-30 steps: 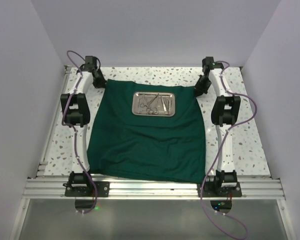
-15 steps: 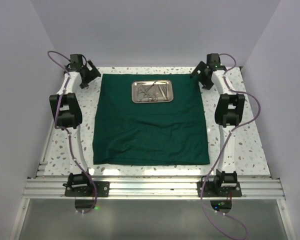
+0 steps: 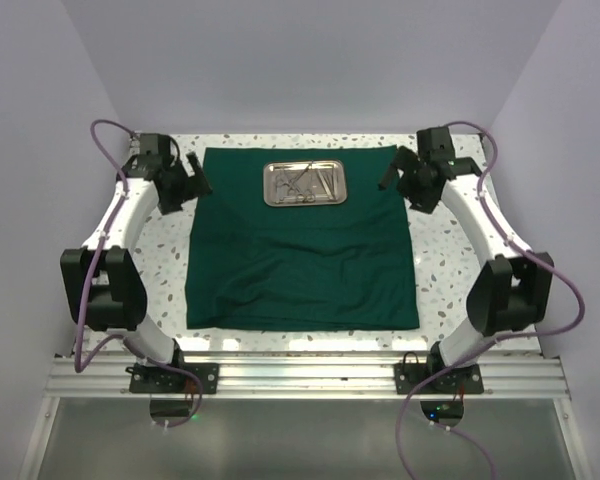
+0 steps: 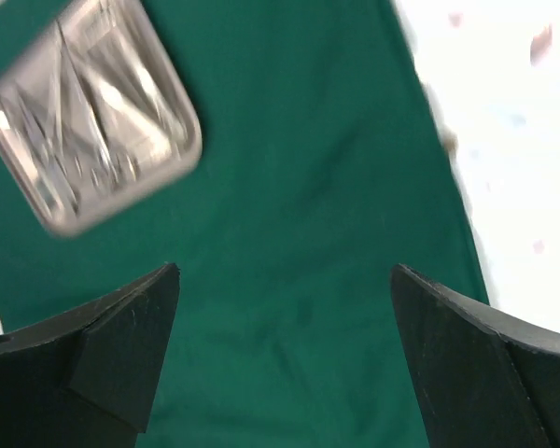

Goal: Open and lay out the surgical kit
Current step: Smooth out the surgical kit at the center of the board.

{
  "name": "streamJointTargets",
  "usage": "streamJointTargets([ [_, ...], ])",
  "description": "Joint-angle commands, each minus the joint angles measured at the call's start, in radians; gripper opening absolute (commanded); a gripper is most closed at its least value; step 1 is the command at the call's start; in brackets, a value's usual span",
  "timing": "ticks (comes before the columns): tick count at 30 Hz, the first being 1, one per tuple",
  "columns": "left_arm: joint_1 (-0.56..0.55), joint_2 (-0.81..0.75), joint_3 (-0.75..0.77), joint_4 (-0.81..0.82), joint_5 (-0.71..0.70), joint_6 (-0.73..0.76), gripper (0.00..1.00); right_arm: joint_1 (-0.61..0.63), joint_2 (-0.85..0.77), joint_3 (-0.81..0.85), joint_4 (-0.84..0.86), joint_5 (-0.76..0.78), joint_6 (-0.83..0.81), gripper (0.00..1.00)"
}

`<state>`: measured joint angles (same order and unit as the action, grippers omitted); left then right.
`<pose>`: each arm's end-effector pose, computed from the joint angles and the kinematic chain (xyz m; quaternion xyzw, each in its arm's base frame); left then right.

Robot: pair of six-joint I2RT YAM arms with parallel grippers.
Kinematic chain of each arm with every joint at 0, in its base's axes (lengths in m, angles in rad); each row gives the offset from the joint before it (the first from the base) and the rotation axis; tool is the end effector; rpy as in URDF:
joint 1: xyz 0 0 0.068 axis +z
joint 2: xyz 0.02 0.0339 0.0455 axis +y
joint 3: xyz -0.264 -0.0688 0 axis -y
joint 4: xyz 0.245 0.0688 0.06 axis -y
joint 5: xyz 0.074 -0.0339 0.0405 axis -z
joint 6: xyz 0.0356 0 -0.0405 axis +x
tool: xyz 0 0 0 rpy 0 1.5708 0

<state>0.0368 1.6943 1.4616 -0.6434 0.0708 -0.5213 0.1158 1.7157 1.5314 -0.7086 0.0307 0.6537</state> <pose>0.3747 0.0113 0.2932 -0.2472 0.9067 -0.1139 0.3223 0.3763 0.0427 0.3035 0.2555 0.9077 0.1114 0.3136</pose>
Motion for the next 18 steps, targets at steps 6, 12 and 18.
streamJointTargets([
  [6,-0.086,-0.172,-0.357,-0.263,0.101,0.109,0.86,0.028,-0.363,-0.365,-0.456,0.054,0.056,0.90],
  [12,-0.109,-0.327,-0.533,-0.317,0.041,0.046,0.84,0.033,-0.435,-0.533,-0.520,-0.008,0.020,0.90],
  [18,-0.113,-0.453,-0.622,-0.384,0.040,-0.045,0.59,0.035,-0.436,-0.663,-0.474,-0.050,-0.028,0.87],
])
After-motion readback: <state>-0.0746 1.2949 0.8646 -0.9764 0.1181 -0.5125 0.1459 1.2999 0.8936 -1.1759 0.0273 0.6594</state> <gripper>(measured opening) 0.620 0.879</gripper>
